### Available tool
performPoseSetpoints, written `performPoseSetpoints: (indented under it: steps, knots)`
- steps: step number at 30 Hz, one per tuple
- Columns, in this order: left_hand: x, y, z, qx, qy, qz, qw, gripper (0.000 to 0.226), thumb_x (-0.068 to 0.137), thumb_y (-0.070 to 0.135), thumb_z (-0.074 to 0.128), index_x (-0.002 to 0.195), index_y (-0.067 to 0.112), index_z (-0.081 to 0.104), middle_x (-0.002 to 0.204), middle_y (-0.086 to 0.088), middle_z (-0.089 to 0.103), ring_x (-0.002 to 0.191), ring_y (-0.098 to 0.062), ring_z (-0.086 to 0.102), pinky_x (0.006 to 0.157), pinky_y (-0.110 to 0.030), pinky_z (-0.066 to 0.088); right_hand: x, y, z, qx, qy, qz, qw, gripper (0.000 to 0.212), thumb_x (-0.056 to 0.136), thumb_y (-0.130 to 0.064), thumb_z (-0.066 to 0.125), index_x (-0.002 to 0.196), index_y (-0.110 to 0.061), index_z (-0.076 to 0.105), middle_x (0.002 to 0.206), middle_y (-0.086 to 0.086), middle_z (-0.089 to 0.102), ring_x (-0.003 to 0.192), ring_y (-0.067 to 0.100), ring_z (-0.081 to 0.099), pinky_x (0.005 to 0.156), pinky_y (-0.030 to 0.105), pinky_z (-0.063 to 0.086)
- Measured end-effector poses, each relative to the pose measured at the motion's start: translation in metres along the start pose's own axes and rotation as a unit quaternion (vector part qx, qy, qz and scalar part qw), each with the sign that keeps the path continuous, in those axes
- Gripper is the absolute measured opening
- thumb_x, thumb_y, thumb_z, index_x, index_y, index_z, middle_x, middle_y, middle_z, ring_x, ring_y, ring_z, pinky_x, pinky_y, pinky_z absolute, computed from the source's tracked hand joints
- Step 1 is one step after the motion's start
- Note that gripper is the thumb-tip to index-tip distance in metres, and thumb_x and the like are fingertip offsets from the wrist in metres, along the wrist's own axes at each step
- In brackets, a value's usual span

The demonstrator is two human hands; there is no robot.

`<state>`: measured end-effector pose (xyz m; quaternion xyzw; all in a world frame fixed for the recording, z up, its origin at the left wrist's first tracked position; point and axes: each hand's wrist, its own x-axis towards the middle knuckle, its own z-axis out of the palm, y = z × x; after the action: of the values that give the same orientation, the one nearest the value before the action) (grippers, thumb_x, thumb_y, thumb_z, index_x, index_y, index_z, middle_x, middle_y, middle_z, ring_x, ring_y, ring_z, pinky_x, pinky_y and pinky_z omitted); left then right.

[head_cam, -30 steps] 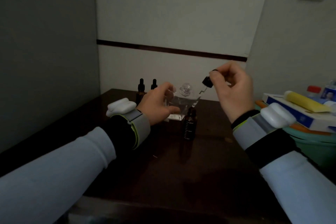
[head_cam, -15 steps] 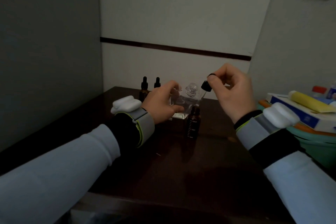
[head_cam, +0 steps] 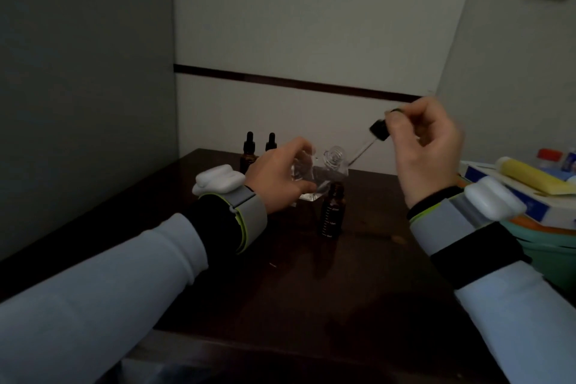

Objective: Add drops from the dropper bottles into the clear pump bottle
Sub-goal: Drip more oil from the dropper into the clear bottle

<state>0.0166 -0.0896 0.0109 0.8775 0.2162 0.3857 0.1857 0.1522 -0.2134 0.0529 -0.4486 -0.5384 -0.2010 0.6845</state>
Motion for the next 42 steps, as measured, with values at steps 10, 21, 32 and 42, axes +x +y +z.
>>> performPoseSetpoints:
  steps: [10, 21, 32, 42]
  knots:
    - [-0.001, 0.002, 0.0, -0.014, 0.04, 0.027, 0.999, 0.047, 0.075, 0.019, 0.076, 0.115, 0.022, 0.053, 0.103, 0.012, 0.056, 0.104, -0.016, 0.058, 0.088, -0.043, 0.05, -0.008, 0.004, 0.009, -0.037, -0.075, -0.002, 0.996, 0.019, 0.082, -0.02, 0.061, 0.072, -0.033, 0.05, 0.064, -0.013, 0.049, 0.059, -0.002, 0.045, 0.051, 0.009, 0.035]
    - [-0.002, 0.005, -0.001, 0.005, 0.038, 0.044, 0.998, 0.048, 0.076, 0.02, 0.076, 0.118, 0.022, 0.052, 0.105, 0.013, 0.055, 0.104, -0.013, 0.055, 0.087, -0.04, 0.049, -0.011, 0.009, 0.012, -0.04, -0.129, 0.022, 0.991, 0.017, 0.08, -0.023, 0.061, 0.068, -0.03, 0.051, 0.061, -0.011, 0.046, 0.058, 0.001, 0.044, 0.052, 0.011, 0.034]
    - [-0.004, 0.007, -0.001, 0.001, 0.032, 0.039, 0.999, 0.048, 0.075, 0.02, 0.076, 0.117, 0.022, 0.054, 0.108, 0.008, 0.06, 0.104, -0.015, 0.057, 0.087, -0.04, 0.049, -0.01, 0.008, 0.011, -0.031, -0.141, 0.036, 0.989, 0.028, 0.083, -0.01, 0.063, 0.066, -0.027, 0.05, 0.06, -0.01, 0.046, 0.056, 0.0, 0.044, 0.052, 0.009, 0.034]
    - [-0.003, 0.005, 0.0, 0.001, 0.024, 0.032, 0.999, 0.049, 0.076, 0.021, 0.077, 0.118, 0.022, 0.053, 0.106, 0.01, 0.058, 0.1, -0.012, 0.057, 0.087, -0.041, 0.05, -0.01, 0.005, 0.011, -0.034, -0.119, 0.036, 0.992, 0.029, 0.085, -0.01, 0.063, 0.067, -0.028, 0.05, 0.06, -0.012, 0.046, 0.056, -0.002, 0.044, 0.05, 0.011, 0.034]
